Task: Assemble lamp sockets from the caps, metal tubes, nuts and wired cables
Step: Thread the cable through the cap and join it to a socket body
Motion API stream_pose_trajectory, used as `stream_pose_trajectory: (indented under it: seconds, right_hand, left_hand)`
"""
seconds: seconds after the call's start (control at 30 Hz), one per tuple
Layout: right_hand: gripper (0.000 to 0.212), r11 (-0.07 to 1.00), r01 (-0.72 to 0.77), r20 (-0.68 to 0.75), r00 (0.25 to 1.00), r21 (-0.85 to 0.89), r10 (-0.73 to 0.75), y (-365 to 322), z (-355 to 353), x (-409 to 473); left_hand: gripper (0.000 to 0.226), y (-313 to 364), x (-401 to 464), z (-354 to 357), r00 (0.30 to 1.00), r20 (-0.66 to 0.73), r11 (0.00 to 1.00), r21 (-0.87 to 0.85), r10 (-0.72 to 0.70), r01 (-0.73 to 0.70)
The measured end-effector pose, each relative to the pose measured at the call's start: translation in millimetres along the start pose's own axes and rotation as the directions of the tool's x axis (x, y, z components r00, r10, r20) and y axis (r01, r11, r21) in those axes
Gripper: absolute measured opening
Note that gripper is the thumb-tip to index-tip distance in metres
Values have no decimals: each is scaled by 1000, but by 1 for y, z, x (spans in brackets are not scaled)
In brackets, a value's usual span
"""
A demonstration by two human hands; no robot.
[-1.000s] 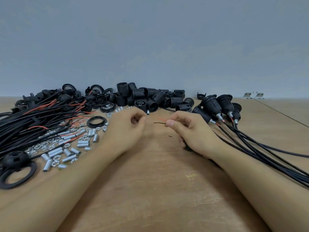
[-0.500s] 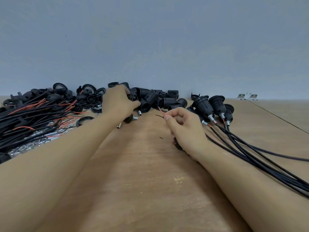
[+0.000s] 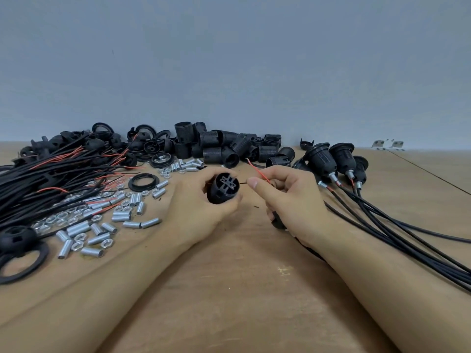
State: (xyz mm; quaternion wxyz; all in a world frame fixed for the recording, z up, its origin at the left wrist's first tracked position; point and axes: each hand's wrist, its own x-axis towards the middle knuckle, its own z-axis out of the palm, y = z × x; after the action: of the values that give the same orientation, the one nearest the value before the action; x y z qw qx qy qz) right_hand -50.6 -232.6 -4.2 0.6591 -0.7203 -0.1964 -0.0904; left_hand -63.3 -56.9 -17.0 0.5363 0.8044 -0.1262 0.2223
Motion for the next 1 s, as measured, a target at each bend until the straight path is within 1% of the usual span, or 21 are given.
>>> stream_pose_trajectory:
  seconds: [0.1, 0.23, 0.43, 0.53, 0.63, 0.67, 0.77, 0.9, 1.0]
  right_hand:
    - [17, 999, 35, 14, 999, -38, -35, -3, 1, -2]
    - [17, 995, 67, 34, 997, -73, -65, -5, 2, -4]
    - [16, 966, 183, -25, 981, -182, -191, -8, 4, -6]
    - [14, 933, 254, 33, 967, -254, -254, -13, 3, -9]
    - [20, 897, 315, 112, 949, -311, -295, -15, 2, -13]
    - [18, 888, 326, 132, 945, -325, -299, -15, 2, -14]
    - [10, 862, 342, 173, 939, -375, -297, -14, 3, -15]
    - [8, 853, 374, 186, 927, -365, -327, -15, 4, -17]
    - [10, 859, 371, 201, 927, -353, -318, -17, 7, -19]
  left_hand:
    - [26, -2, 1, 0, 997, 54, 998, 34, 47, -49]
    - [33, -5, 3, 0, 991, 96, 990, 90, 98, -107]
    - [33, -4, 3, 0, 971, 188, 984, 70, 147, -162]
    - [33, -6, 3, 0, 953, 260, 982, 64, 157, -179]
    - [27, -8, 3, 2, 941, 288, 973, 94, 176, -211]
    - [24, -8, 4, 3, 941, 292, 974, 89, 174, -207]
    - [28, -7, 6, 3, 940, 304, 985, 31, 153, -170]
    - [30, -2, 4, 1, 929, 326, 982, 11, 176, -190]
    - [25, 0, 4, -1, 920, 338, 978, -2, 196, -208]
